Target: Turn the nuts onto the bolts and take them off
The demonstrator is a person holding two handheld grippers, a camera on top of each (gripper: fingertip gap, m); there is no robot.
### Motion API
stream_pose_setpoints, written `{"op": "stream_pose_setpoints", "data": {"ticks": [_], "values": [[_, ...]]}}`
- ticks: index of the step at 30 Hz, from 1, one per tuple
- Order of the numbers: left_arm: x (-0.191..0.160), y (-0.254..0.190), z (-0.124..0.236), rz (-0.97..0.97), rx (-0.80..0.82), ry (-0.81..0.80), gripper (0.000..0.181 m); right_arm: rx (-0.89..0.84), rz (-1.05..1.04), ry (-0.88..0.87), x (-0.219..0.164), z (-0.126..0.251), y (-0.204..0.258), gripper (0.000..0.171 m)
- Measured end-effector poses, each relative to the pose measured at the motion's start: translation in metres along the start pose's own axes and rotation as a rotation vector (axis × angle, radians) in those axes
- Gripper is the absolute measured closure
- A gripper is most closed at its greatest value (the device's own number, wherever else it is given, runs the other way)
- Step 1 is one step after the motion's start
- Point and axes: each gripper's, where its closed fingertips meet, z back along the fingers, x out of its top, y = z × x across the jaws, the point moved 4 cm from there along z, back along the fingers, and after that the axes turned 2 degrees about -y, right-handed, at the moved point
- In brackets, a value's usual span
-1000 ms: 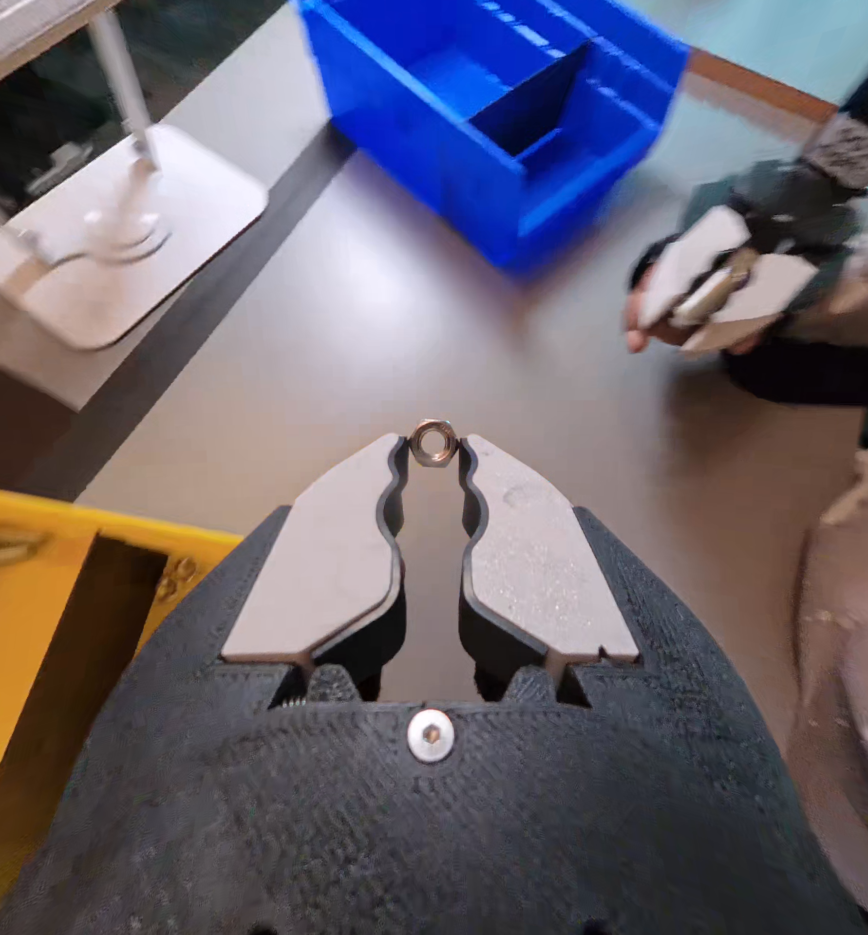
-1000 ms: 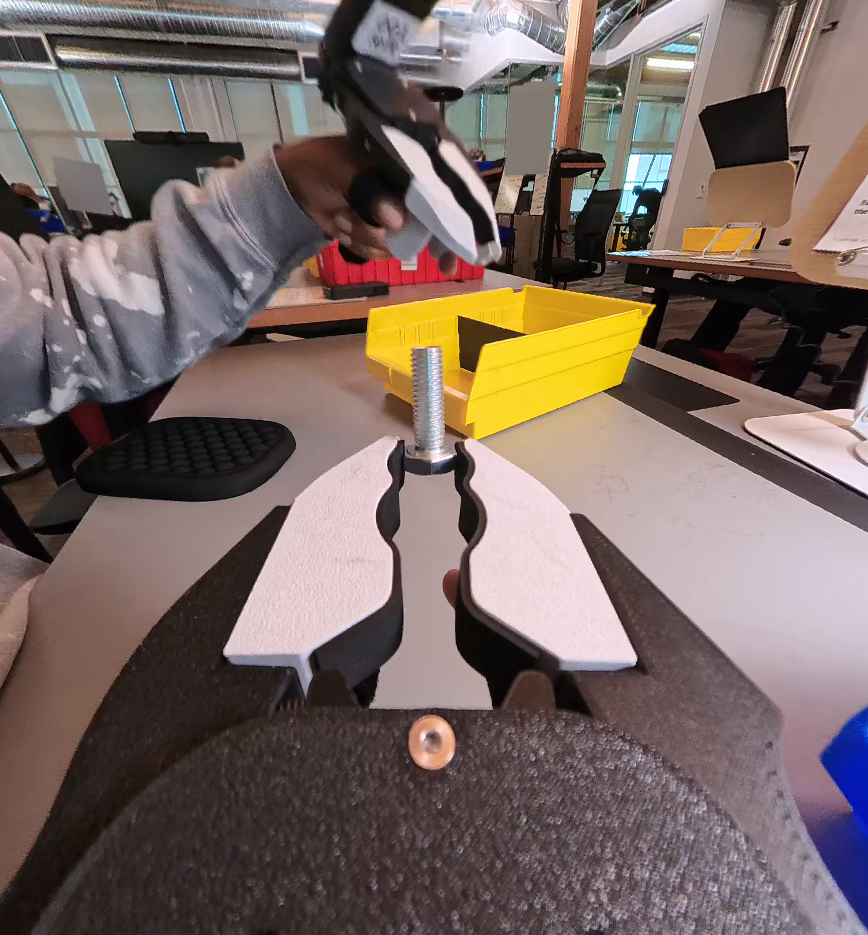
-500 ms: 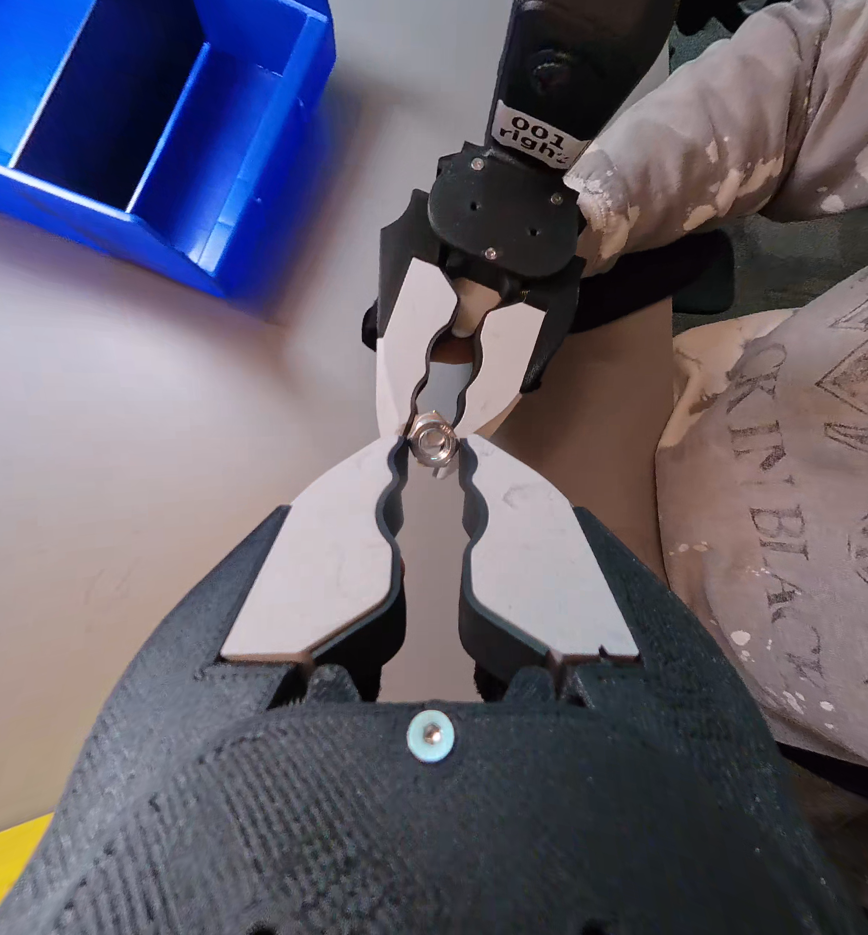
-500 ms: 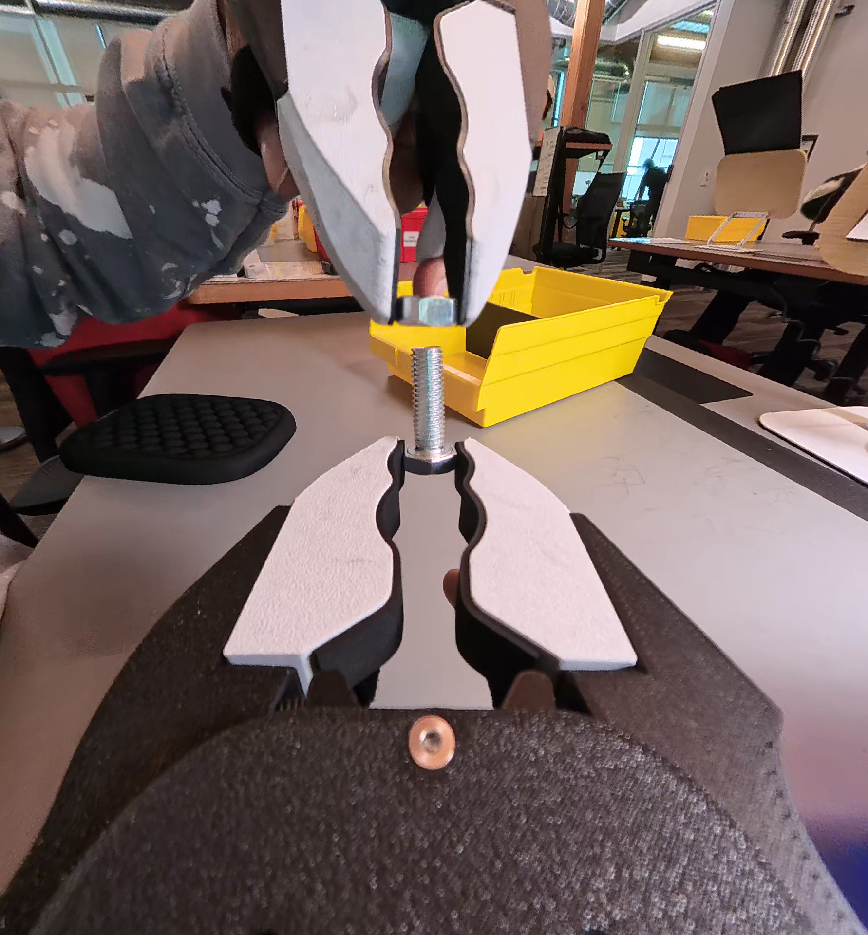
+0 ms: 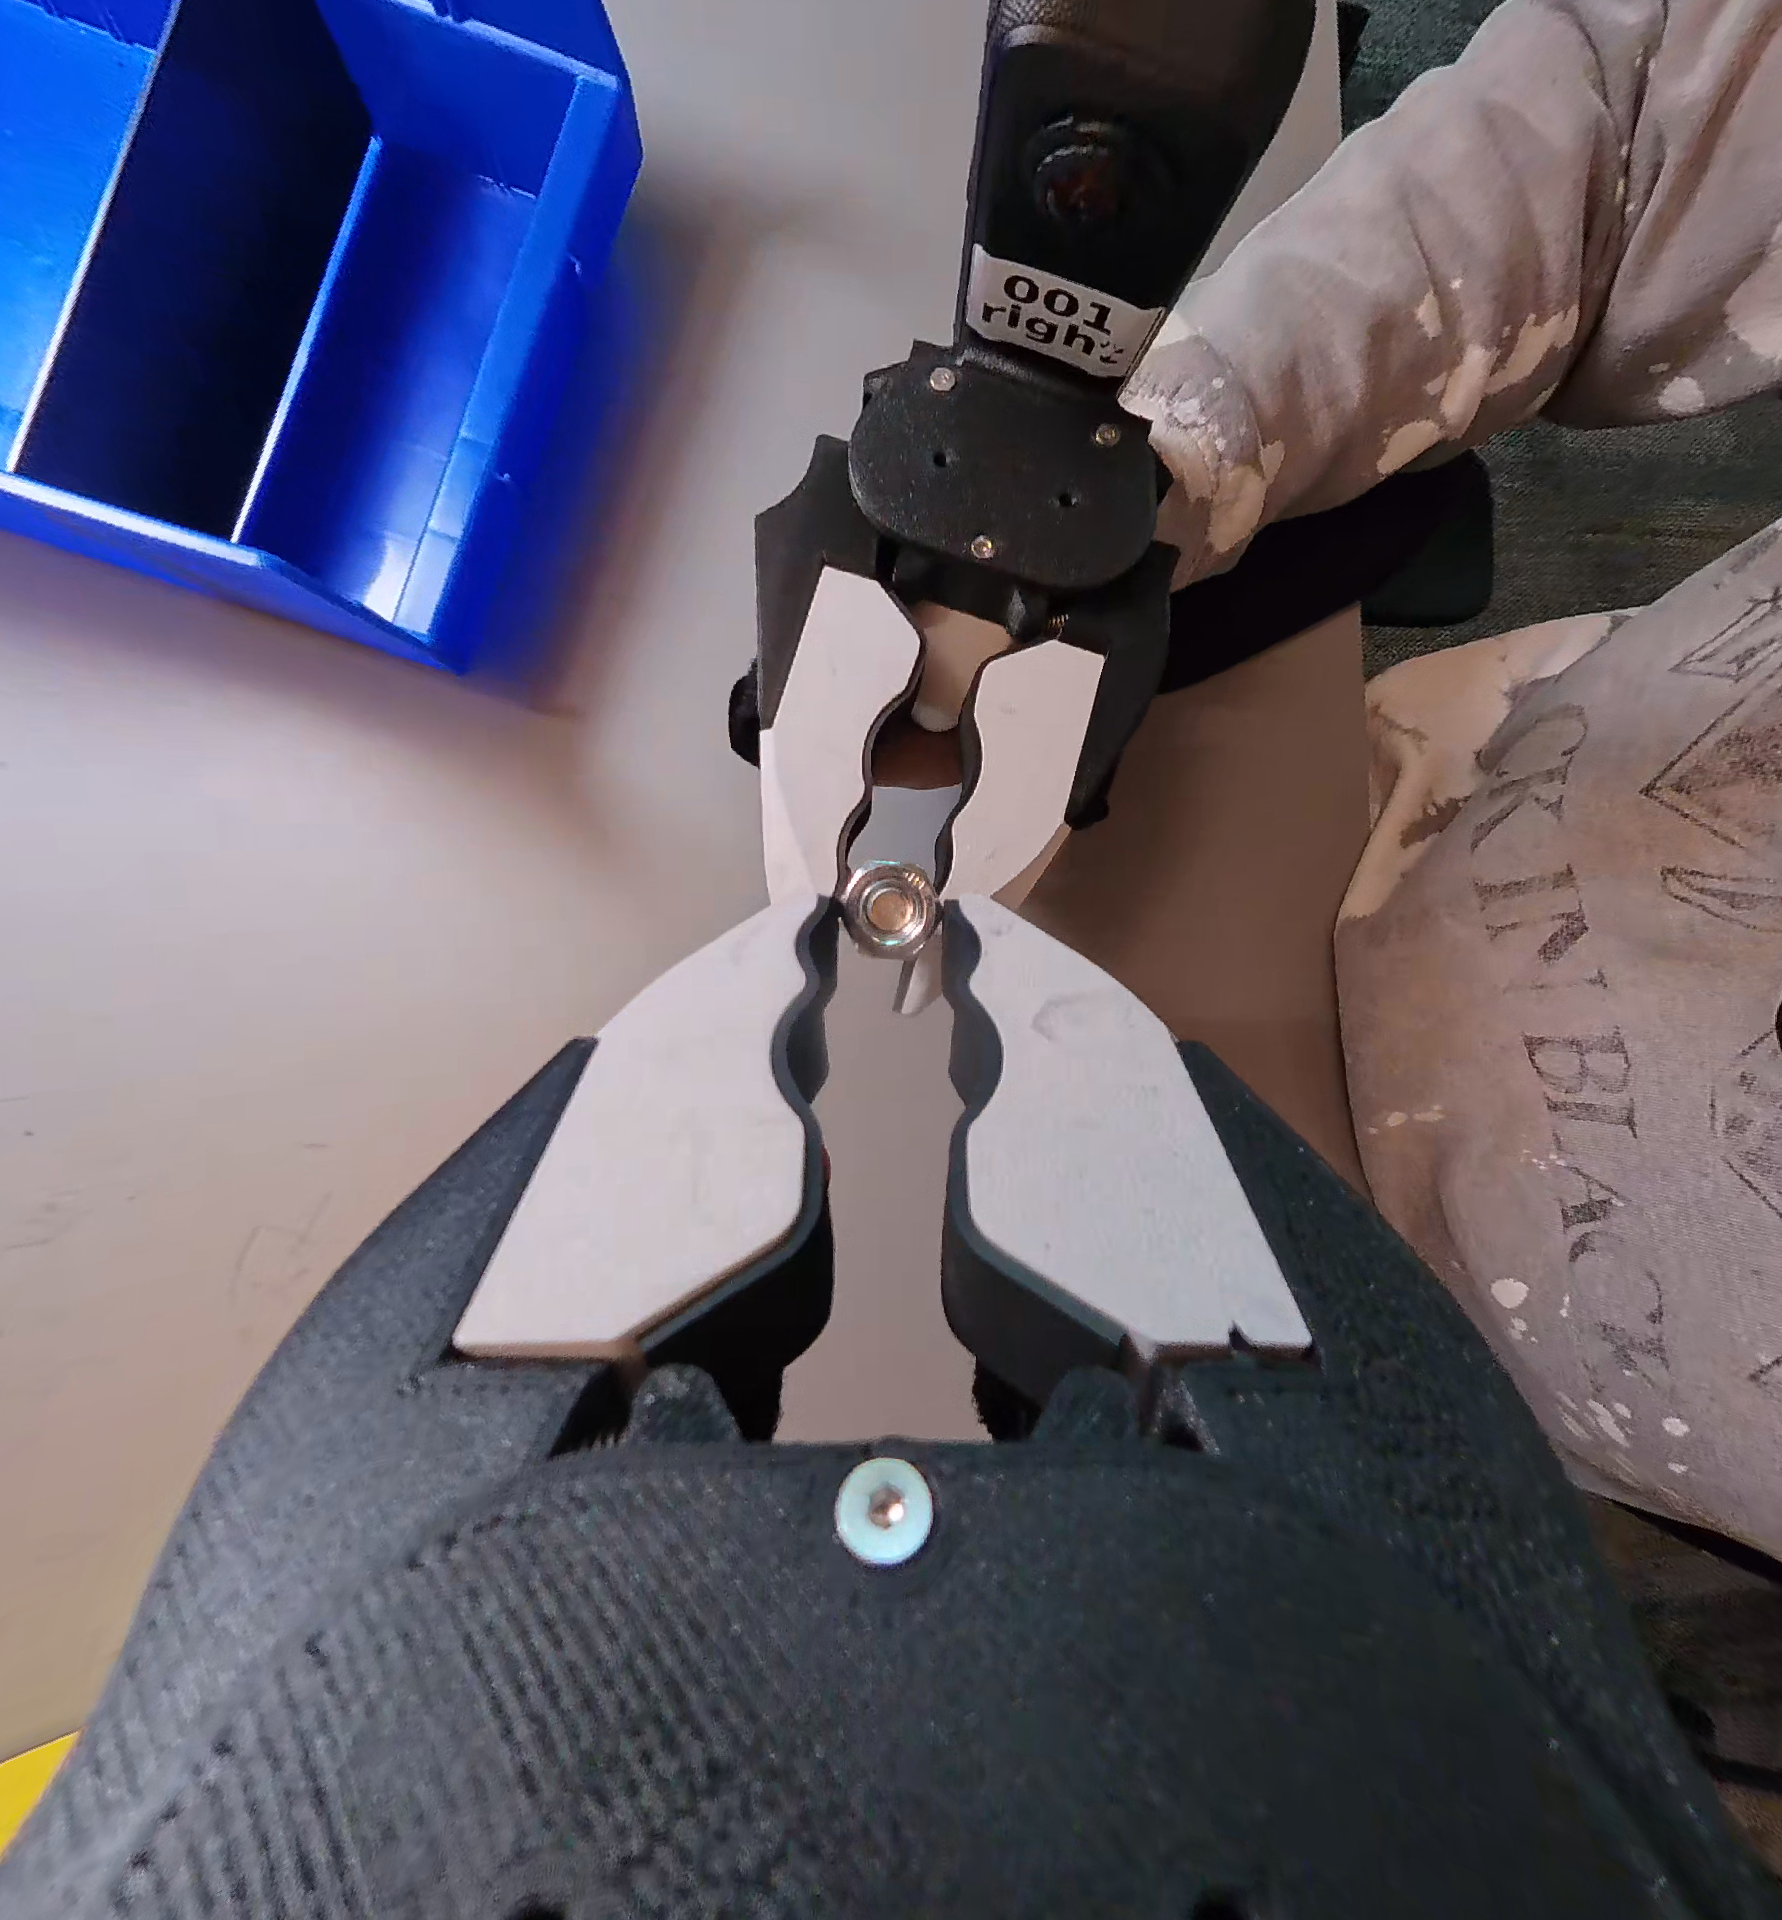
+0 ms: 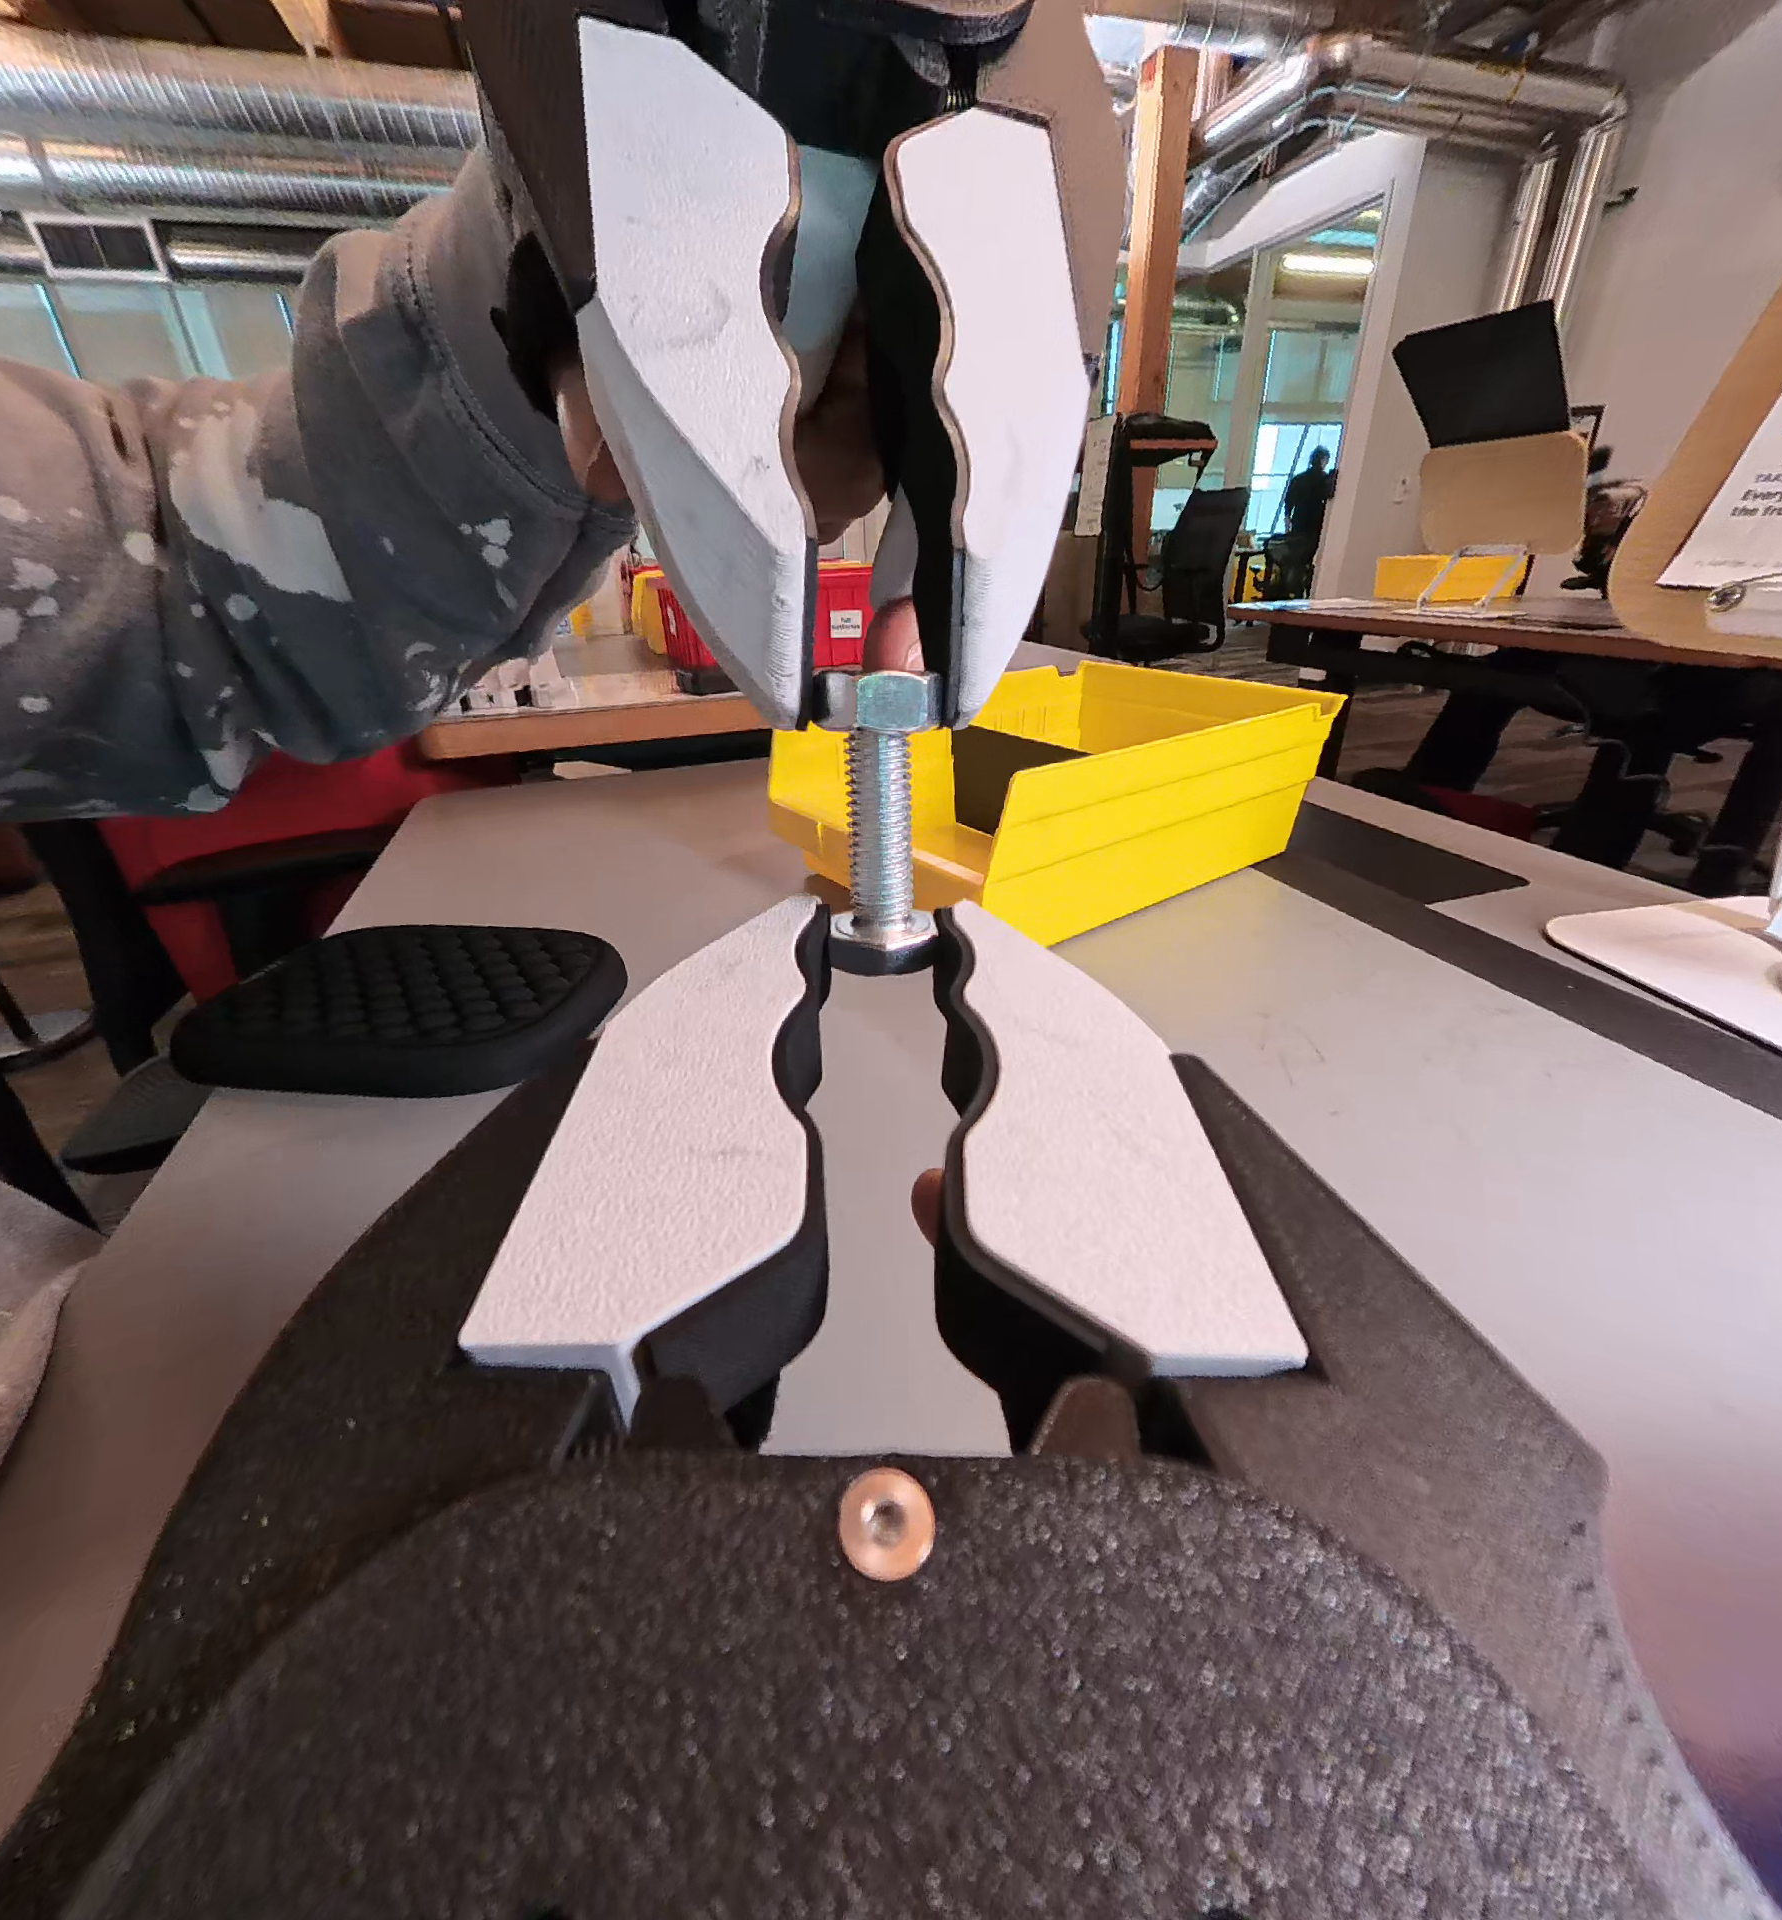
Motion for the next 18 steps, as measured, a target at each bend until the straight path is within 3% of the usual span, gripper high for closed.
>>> {"op": "stream_pose_setpoints", "data": {"ticks": [18], "values": [[-0.0012,-0.0008,-0.0039,-0.048,0.017,0.06,0.161,0.001,-0.037,0.035,-0.0045,-0.0029,0.0022,0.153]]}}
